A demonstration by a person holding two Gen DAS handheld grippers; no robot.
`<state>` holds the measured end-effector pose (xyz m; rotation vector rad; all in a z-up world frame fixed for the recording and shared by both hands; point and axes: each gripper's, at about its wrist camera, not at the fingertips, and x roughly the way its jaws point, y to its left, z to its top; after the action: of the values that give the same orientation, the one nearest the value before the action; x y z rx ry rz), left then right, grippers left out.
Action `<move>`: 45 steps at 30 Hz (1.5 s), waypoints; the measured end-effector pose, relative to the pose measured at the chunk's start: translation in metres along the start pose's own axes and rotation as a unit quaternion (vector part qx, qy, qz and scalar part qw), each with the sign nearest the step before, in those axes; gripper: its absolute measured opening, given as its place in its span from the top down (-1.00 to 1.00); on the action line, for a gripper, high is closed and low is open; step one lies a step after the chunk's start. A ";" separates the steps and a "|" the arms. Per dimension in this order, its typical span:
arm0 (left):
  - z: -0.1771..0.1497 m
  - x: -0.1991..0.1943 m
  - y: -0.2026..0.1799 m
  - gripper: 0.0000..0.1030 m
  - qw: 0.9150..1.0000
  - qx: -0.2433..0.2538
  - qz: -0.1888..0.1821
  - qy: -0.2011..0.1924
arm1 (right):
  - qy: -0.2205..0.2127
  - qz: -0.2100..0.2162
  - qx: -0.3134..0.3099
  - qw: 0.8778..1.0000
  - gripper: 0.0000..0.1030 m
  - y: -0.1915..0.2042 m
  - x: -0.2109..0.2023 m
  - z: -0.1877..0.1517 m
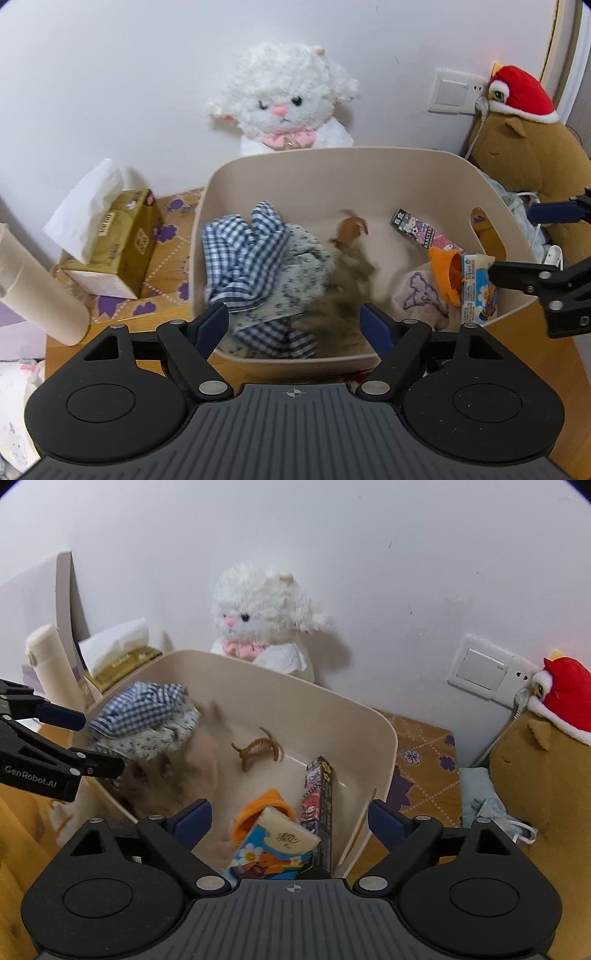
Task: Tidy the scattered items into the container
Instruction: 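Carry both brown clips over the basket and open both grippers to drop them, then move both grippers back toward the remaining items on the table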
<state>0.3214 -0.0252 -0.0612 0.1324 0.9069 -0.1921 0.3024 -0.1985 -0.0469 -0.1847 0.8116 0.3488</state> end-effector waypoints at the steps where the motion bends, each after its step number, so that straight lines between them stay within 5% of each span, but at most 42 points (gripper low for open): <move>1: -0.001 -0.005 0.003 -0.55 1.000 -0.001 0.002 -0.004 | -0.006 0.000 0.002 1.000 -0.96 0.001 -0.005 -0.001; 18: -0.038 -0.063 0.038 -0.59 1.000 -0.008 0.019 -0.020 | -0.041 0.028 0.025 0.998 -1.00 0.039 -0.062 -0.040; 31: -0.100 -0.054 0.042 -0.59 0.999 0.028 0.006 0.034 | 0.013 0.028 -0.003 1.000 -1.00 0.072 -0.057 -0.100; 45: -0.125 -0.031 0.041 -0.60 0.995 0.070 0.012 0.067 | 0.066 0.035 -0.001 0.997 -1.00 0.094 -0.035 -0.148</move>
<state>0.2155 0.0424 -0.1113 0.2902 1.0242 -0.2262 0.1449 -0.1632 -0.1239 -0.1832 0.9505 0.4060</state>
